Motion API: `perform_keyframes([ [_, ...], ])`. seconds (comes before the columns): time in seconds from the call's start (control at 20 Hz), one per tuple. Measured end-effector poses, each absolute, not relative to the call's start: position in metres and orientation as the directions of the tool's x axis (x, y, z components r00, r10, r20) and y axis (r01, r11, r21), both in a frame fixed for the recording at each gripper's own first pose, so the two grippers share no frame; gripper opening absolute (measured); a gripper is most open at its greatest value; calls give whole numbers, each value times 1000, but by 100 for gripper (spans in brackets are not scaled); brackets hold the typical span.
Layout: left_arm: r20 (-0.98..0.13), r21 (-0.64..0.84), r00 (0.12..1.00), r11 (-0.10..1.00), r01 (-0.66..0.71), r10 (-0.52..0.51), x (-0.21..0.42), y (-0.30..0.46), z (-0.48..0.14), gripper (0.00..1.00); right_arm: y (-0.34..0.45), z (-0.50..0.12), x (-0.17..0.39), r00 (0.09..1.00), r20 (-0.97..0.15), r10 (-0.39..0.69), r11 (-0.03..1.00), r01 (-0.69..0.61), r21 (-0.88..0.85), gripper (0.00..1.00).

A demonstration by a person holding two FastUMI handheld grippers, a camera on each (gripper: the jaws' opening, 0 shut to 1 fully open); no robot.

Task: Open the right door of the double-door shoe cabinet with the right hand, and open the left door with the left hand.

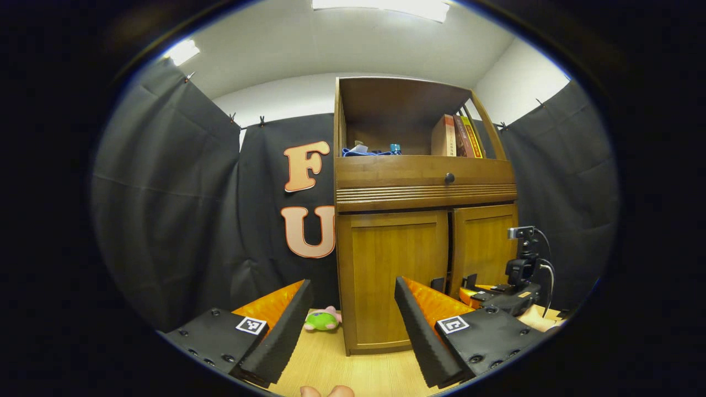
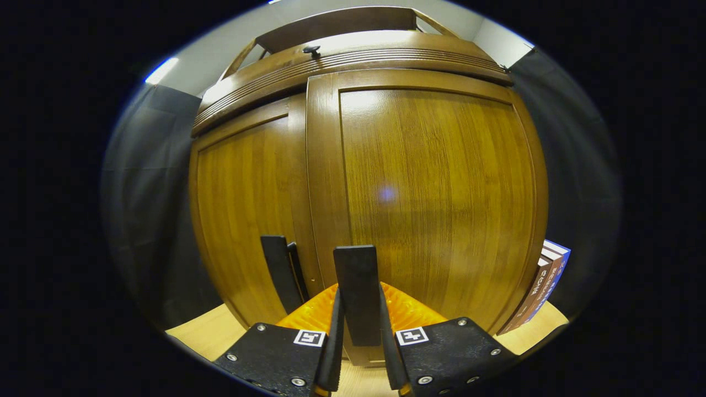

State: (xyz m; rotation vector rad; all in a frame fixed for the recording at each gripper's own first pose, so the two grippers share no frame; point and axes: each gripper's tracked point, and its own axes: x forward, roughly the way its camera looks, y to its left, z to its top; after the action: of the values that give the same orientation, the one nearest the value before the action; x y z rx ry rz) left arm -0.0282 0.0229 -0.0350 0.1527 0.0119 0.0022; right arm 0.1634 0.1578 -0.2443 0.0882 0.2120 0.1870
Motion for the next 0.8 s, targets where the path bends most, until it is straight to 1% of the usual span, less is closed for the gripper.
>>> perform_keyframes([
  [0.05,-15,146,1000,989,0,2,-29,22,-36,95,155,-242,156,958,-203,202,977,-184,104,33],
  [0.15,-20,140,1000,990,6,-3,-32,20,-38,95,151,-239,142,954,-202,224,973,-206,106,32],
  [0.35,-32,150,999,989,9,-4,-37,15,-43,99,137,-234,111,944,-195,267,962,-251,104,31],
  [0.55,-29,146,999,989,22,-18,-44,7,-40,95,115,-231,80,934,-209,289,957,-274,96,31],
  [0.7,-23,139,999,990,34,-31,-47,0,-39,95,97,-227,59,934,-209,289,957,-275,92,31],
  [0.75,-23,142,999,989,41,-38,-48,-3,-40,95,91,-225,54,936,-209,283,959,-270,87,40],
  [0.8,-24,146,999,988,49,-46,-48,-6,-40,95,85,-225,48,938,-208,276,961,-265,80,31],
])
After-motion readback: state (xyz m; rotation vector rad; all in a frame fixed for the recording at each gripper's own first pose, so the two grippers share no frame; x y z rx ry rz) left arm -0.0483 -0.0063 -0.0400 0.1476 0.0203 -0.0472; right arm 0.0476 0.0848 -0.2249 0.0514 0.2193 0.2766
